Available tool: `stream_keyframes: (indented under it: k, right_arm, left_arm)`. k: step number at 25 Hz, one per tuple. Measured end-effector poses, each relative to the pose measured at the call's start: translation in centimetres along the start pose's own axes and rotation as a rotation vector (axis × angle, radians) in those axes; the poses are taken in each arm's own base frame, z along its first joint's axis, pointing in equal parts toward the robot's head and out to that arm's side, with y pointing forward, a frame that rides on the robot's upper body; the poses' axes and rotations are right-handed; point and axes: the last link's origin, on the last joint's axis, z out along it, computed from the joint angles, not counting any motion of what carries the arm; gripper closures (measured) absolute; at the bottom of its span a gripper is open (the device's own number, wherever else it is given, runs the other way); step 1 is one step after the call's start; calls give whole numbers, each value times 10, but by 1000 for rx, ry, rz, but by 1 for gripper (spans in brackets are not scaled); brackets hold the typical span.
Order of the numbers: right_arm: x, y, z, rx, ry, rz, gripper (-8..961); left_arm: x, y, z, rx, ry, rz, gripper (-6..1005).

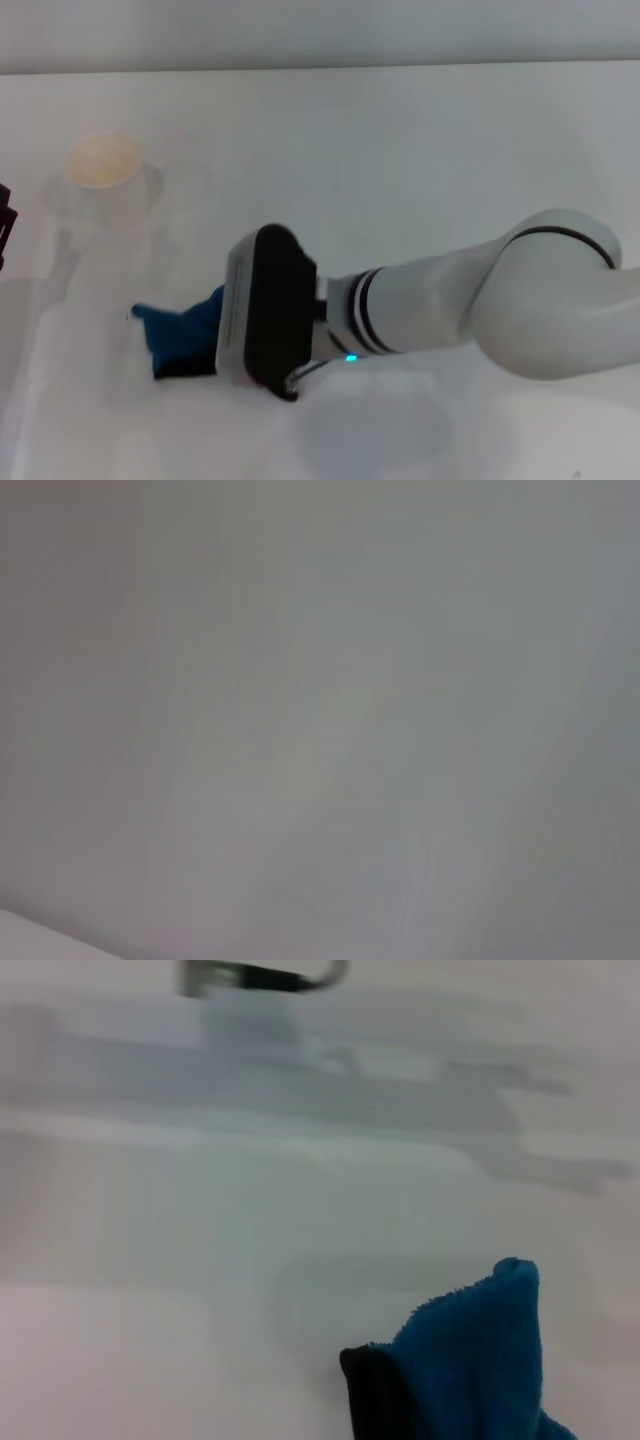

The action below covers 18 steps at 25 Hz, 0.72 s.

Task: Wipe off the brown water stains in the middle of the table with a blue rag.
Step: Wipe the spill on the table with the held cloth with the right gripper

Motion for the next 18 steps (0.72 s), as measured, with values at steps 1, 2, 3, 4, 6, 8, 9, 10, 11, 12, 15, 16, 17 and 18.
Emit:
stream_keyframes:
  k: [1, 2, 3, 4, 6, 8, 9, 10, 11, 12, 15, 16, 17, 18]
  right_arm:
    - [2, -3, 0, 11, 3, 10, 862]
    - [4, -8, -1, 23, 6, 23, 862]
    - [7, -12, -1, 35, 9, 35, 862]
    - [9, -16, -1, 48, 13, 48, 862]
    - [13, -26, -3, 73, 21, 70, 862]
    - [18, -35, -4, 98, 31, 96, 862]
    - [20, -40, -5, 109, 36, 109, 862]
    - [21, -43, -6, 118, 40, 120, 862]
    - [23, -47, -7, 126, 44, 133, 862]
    - [25, -50, -8, 131, 48, 147, 862]
    - [31, -55, -11, 135, 62, 193, 862]
    - [33, -56, -12, 134, 68, 210, 862]
    - [34, -56, -13, 130, 71, 222, 862]
    - [34, -55, -13, 124, 73, 225, 862]
  left_arm:
    - [0, 0, -1, 1, -1, 0, 119]
    - [0, -1, -2, 4, -2, -1, 119]
    - [-1, -1, -2, 6, -2, -1, 119]
    - [-1, -1, -3, 8, -3, -1, 119]
    - [-1, -2, -5, 11, -4, -2, 119]
    - [-1, -2, -5, 11, -4, -2, 120]
    - [-1, -2, -5, 11, -3, -2, 120]
    - [-1, -2, -5, 10, -1, -1, 120]
    - [0, -2, -5, 9, 2, 1, 120]
    - [1, -2, -5, 8, 7, 3, 120]
    - [2, -2, -5, 4, 14, 6, 120]
    - [3, -2, -4, 3, 16, 6, 120]
    - [3, -2, -4, 3, 16, 6, 119]
    - [3, -2, -3, 4, 18, 6, 119]
